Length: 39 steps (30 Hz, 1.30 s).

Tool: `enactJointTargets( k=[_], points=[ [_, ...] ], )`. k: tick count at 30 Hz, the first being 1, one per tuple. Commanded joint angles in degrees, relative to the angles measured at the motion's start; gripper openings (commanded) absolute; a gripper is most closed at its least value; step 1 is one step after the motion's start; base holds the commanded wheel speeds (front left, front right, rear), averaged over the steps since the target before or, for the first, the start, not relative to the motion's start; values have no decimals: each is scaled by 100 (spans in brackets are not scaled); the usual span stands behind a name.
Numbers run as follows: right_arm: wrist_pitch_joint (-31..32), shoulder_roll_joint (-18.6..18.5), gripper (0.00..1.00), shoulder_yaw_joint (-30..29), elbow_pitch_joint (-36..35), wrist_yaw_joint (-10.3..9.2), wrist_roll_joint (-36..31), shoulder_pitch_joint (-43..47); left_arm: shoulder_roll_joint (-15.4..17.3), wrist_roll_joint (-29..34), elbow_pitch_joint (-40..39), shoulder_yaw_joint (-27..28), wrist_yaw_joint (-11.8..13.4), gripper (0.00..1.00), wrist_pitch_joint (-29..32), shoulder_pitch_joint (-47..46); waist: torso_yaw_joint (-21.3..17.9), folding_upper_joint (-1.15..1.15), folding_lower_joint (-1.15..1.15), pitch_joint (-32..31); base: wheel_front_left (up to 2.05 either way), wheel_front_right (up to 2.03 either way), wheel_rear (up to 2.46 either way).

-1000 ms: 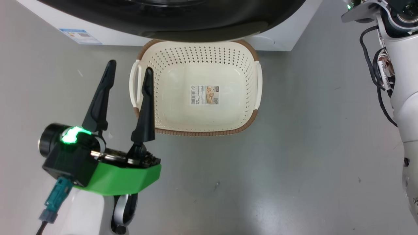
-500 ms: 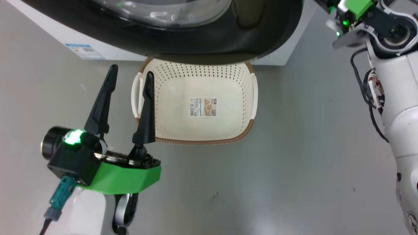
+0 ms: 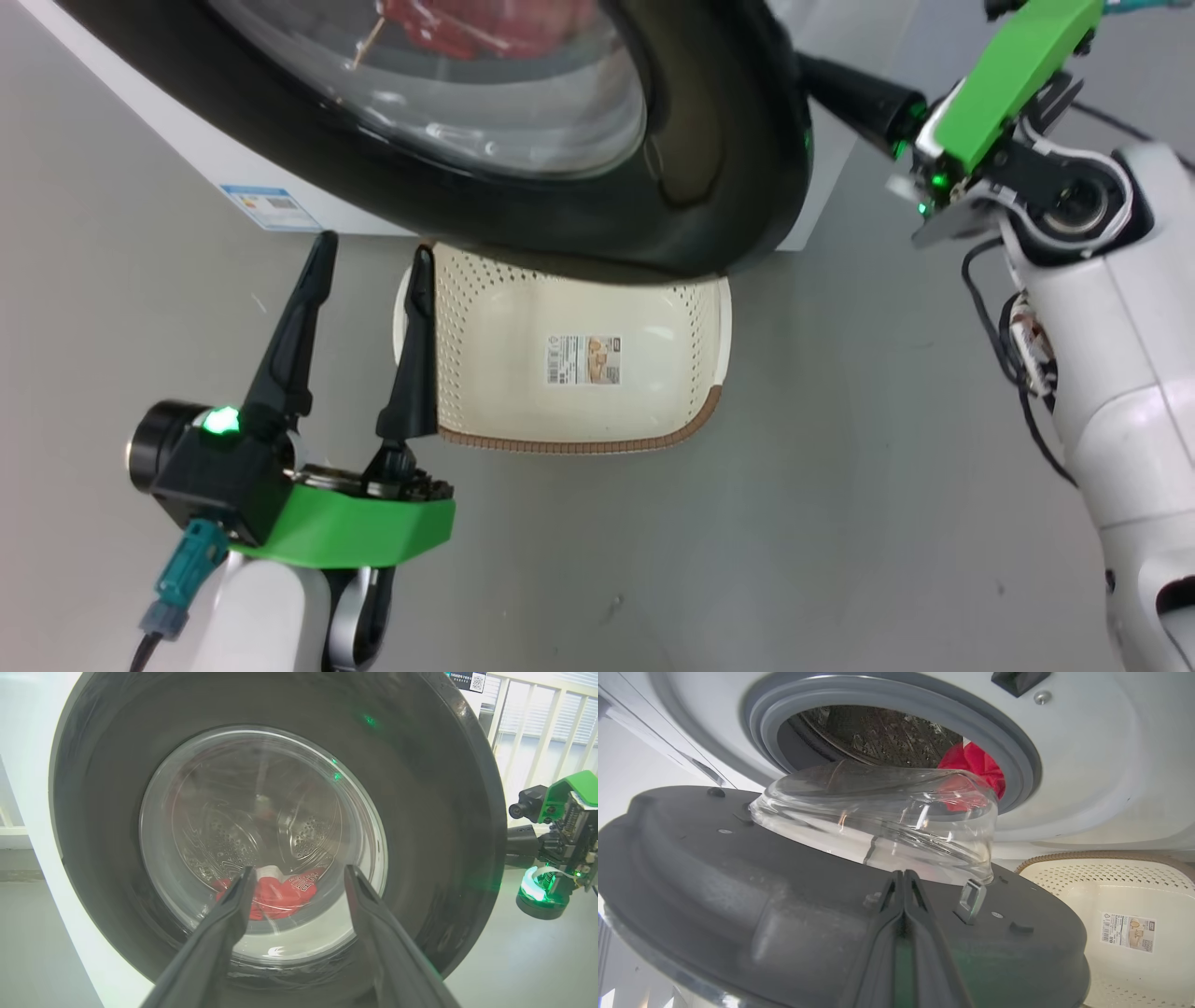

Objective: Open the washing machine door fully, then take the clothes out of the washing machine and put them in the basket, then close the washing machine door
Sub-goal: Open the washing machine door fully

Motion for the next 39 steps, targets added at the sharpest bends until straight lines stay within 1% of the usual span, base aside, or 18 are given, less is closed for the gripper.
enactJointTargets(
  k=[1,12,24,31,39],
  points=[
    [66,219,0,82,-237,45,53,92,108,20,-98,211,58,100,-22,119,24,0,0,-100,0,0,0],
    [197,142,0,-7,-687,45,122,939,108,-74,14,147,145,100,-22,353,304,0,0,-596,0,0,0],
    [349,74,0,-187,-1435,45,157,1940,108,-149,63,78,223,100,-22,588,789,0,0,-964,0,0,0],
    [480,120,0,-175,-1823,45,92,2367,108,-158,73,70,227,100,-22,668,994,0,0,-1060,0,0,0],
    [618,265,0,-185,-2259,45,112,2829,108,-145,92,77,233,100,-22,764,1262,0,0,-1224,0,0,0]
  ],
)
